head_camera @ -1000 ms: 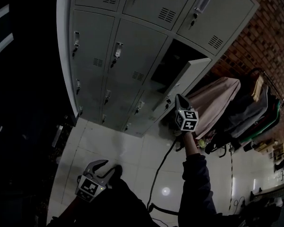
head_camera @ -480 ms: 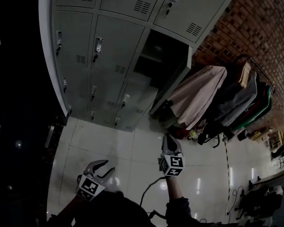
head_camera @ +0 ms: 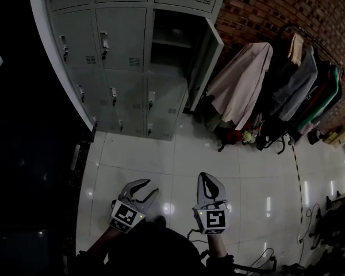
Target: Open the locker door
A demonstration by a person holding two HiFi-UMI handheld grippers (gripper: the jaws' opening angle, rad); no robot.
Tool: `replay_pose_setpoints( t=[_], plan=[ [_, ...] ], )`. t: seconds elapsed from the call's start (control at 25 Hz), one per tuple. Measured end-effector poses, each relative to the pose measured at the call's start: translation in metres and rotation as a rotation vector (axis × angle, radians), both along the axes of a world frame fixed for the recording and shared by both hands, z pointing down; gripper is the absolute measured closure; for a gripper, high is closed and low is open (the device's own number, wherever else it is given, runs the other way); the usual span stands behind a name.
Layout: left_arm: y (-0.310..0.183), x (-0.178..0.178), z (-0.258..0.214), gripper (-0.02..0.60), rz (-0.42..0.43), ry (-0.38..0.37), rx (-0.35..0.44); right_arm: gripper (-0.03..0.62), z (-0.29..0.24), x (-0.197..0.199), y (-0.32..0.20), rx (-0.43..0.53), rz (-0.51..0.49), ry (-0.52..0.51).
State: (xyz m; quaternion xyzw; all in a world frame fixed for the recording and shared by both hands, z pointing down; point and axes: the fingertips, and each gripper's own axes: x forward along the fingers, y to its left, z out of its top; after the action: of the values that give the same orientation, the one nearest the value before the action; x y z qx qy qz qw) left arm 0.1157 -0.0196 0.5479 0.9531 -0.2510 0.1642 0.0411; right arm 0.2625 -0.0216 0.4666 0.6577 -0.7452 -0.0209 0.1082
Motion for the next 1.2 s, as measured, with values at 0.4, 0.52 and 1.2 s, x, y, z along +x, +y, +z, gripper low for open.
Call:
replay_pose_setpoints(
  t=[0.4, 0.52, 1.2],
  plan=[
    [0.064, 0.030, -0.008, 0.414, 0.013, 0.013, -0.005, 0.592, -0.003, 0.002, 0.063, 0.017, -0.042, 0.007],
    [0.072, 0.031, -0.003, 0.414, 0.011, 0.004, -0.002, 0.592, -0.004, 0.001, 0.069, 0.025, -0.057, 0.004],
    [0.071, 0.010, -0.004, 0.414, -0.027, -0.019, 0.008, 0.592, -0.010, -0.009, 0.077, 0.036, -0.086, -0.002]
  ],
)
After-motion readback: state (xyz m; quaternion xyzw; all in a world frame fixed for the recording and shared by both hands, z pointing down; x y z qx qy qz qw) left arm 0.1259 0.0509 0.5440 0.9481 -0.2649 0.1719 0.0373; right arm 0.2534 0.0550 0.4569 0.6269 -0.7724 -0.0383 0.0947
